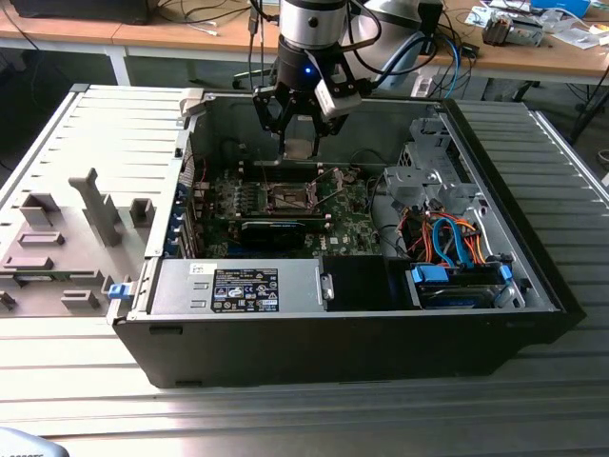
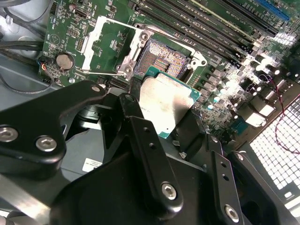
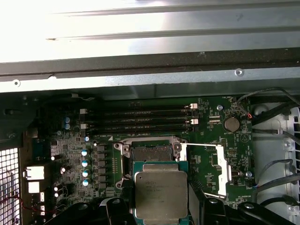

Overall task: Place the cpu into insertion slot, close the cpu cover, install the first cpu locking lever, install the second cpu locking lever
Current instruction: 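Place the cpu into insertion slot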

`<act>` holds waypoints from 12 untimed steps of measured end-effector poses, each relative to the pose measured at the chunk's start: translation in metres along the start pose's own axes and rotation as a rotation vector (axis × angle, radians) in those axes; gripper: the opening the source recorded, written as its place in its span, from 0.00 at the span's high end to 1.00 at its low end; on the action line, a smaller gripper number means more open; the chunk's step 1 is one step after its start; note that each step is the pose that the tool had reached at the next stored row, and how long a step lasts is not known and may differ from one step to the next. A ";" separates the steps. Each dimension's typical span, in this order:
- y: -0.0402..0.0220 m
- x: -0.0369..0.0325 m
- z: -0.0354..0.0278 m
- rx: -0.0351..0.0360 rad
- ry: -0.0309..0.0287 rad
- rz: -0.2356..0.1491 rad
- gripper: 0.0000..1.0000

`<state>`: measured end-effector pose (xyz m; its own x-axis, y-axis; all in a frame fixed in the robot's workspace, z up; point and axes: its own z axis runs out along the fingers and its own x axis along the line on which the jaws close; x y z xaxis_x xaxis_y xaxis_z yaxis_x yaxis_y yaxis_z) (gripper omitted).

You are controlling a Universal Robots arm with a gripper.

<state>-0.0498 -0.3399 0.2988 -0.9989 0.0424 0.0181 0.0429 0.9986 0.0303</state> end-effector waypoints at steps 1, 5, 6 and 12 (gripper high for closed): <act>0.0000 0.0000 0.0000 0.0000 0.0000 0.000 0.45; 0.0000 0.0000 0.0000 0.0000 0.0000 0.002 0.45; 0.0000 0.0000 0.0001 -0.0001 -0.0001 0.002 0.45; 0.0000 0.0000 0.0002 -0.0001 -0.0002 0.005 0.45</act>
<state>-0.0498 -0.3399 0.2986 -0.9987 0.0472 0.0181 0.0477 0.9984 0.0303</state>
